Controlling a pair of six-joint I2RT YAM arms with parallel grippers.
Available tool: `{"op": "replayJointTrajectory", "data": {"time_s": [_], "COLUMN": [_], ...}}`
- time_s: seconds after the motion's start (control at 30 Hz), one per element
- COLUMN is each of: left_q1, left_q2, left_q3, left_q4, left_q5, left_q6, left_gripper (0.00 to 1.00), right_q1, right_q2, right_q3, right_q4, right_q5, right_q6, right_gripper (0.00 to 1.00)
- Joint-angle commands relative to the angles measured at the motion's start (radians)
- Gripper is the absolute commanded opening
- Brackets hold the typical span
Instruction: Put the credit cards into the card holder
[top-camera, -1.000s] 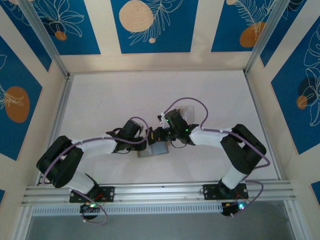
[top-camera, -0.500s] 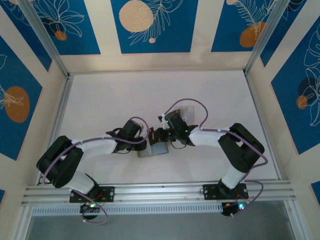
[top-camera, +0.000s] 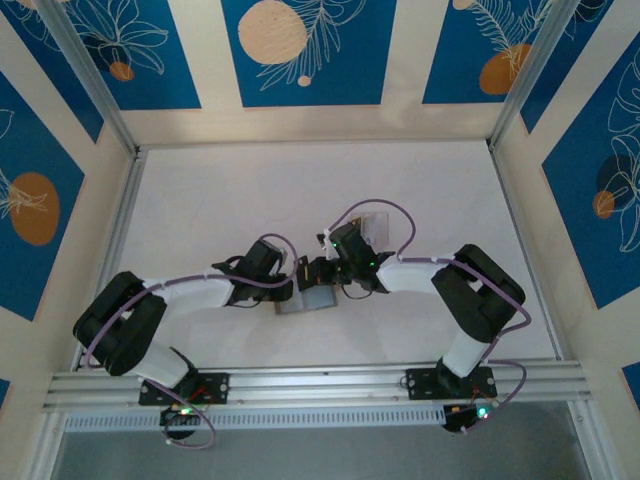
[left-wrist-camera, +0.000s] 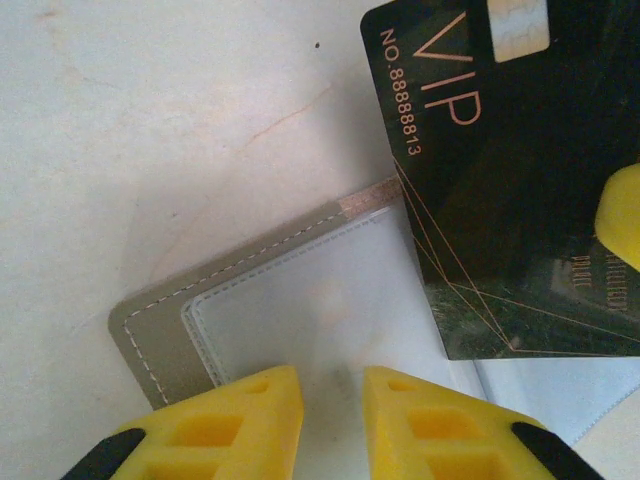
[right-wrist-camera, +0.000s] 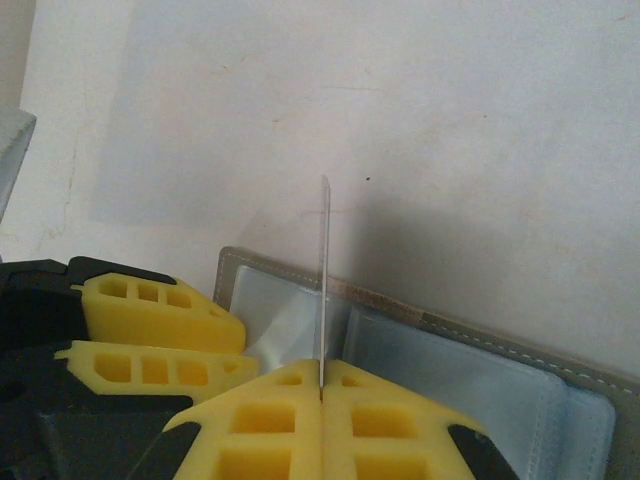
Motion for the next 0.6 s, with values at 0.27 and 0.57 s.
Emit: {"op": "replayJointTrajectory", "data": {"time_s": [0.27,0.57], "left_q1": [-0.013,-0.013], "left_q2": [0.027,0.035], "left_q3": [-0.012,-0.016], "left_q4": [-0.123,-0.118], "left_q5": [-0.017,-0.016], "left_q6": [0.017,0.015], "left_gripper": [0.24,0.25], "right_q1": [0.017,0.020], "right_q2": [0.018,0.020], "right_q3": [-0.091,-0.154], "right_q4": [0.073,0.135], "right_q5": [-0.023,-0.065], "right_q6": [0.064,0.119], "right_gripper": [0.00,0.00]}}
